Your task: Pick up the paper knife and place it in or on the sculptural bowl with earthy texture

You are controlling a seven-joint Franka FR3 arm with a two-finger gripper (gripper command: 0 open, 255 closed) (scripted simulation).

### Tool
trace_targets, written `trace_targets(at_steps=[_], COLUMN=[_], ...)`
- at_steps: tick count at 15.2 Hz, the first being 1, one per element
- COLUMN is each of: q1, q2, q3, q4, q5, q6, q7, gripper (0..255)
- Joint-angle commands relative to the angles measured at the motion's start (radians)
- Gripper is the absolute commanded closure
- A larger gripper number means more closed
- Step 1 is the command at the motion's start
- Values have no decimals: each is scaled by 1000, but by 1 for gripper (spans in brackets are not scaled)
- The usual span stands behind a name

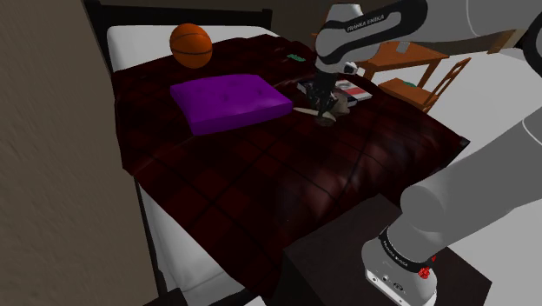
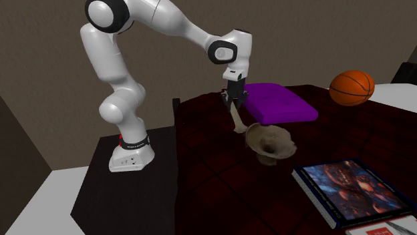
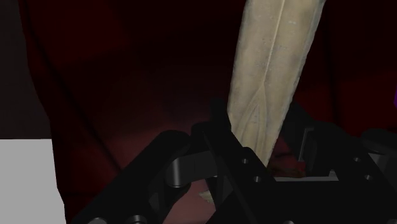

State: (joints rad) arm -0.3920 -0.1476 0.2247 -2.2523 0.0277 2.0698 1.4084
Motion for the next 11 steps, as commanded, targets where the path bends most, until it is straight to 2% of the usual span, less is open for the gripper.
trace_targets(at_steps=[1,11], q1=[0,-1], q2=[-11,-49], q3=[-1,-6], q4=[18,117], q5=[2,8], q6=[-29,-165], q7=[-1,-7], gripper=[255,255])
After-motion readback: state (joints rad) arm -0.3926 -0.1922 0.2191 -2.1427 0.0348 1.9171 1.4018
